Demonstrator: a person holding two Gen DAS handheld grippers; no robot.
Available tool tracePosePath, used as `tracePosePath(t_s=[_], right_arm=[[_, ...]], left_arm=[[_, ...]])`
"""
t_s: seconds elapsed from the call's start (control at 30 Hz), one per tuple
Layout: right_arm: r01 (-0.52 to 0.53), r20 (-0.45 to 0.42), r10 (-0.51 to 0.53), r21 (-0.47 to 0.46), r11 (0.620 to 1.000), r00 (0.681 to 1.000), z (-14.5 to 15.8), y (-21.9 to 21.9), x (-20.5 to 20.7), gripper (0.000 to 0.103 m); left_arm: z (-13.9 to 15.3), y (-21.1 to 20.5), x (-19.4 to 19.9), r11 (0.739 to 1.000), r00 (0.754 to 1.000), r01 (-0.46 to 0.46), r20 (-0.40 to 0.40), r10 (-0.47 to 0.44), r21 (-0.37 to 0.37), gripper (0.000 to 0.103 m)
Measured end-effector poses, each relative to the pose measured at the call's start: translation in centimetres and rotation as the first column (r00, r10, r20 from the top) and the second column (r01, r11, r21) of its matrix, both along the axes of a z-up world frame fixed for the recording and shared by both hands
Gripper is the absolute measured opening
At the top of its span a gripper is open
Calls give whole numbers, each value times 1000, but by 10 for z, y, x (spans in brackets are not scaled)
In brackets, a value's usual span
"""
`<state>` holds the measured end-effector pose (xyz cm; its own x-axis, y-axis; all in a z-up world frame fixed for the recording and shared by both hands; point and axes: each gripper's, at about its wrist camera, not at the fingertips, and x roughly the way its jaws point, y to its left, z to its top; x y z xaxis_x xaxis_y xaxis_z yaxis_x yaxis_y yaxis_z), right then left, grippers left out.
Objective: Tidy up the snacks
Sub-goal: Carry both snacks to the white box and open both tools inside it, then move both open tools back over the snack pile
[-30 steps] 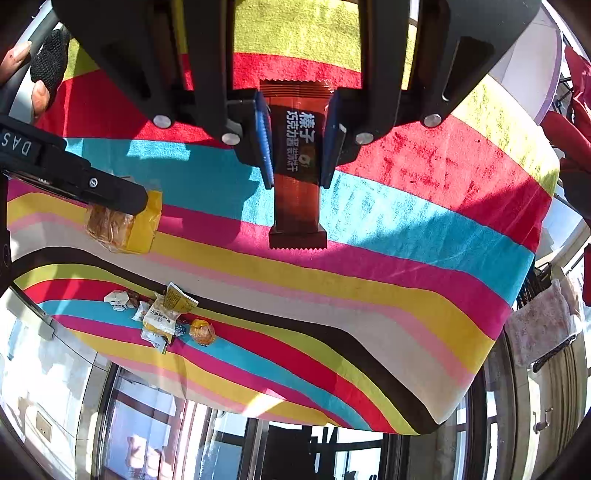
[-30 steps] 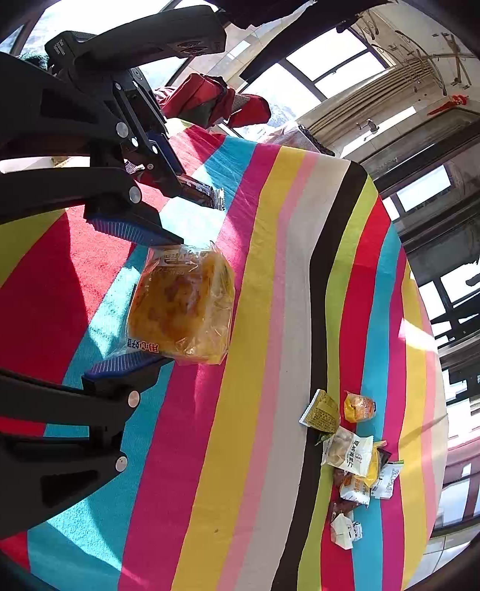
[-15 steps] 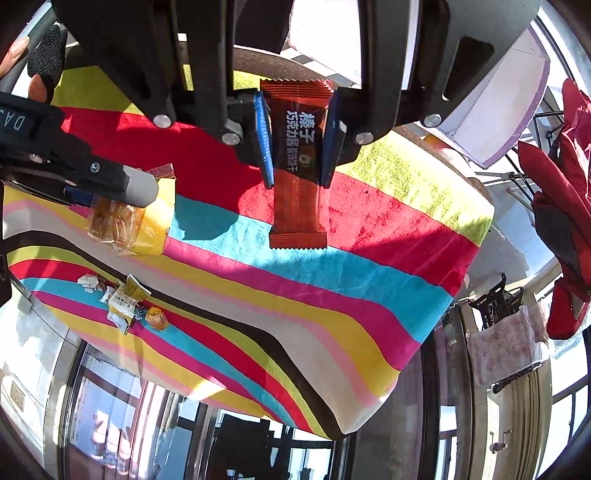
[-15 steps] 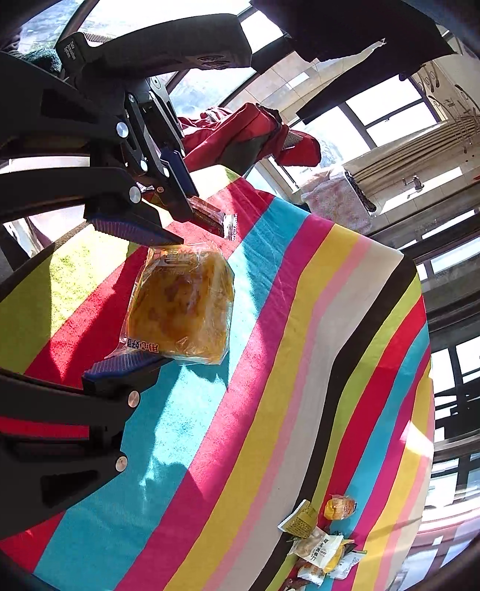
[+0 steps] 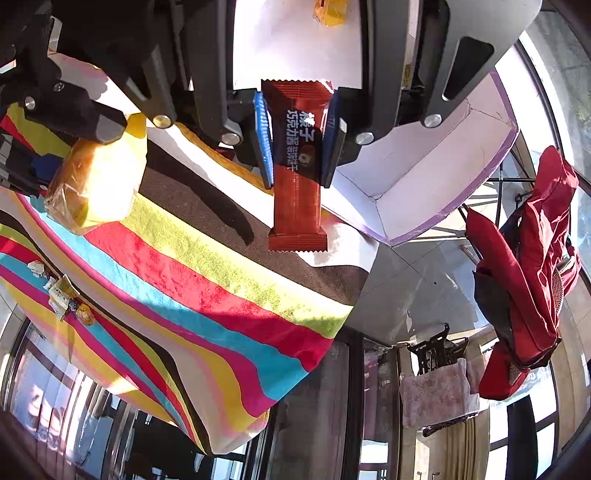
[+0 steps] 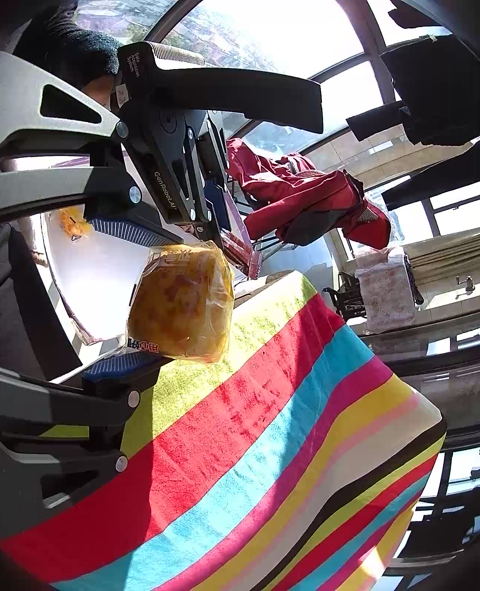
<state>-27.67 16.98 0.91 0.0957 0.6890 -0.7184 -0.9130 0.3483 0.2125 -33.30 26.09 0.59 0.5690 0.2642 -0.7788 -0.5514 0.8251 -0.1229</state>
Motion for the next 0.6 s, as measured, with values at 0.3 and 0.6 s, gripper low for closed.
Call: tracePosePath(t_s=[0.3,0.6], right_arm=[[-189,-30,188,-73,979,982,-28,27,-50,53],[-90,-28,90,31,996,996,-6,-5,-21,69]], left_arm=[[-34,24,-46,991,984,-131,-126,127,-21,26],[1,38,-46,924,921,-365,-102,377,117,101]])
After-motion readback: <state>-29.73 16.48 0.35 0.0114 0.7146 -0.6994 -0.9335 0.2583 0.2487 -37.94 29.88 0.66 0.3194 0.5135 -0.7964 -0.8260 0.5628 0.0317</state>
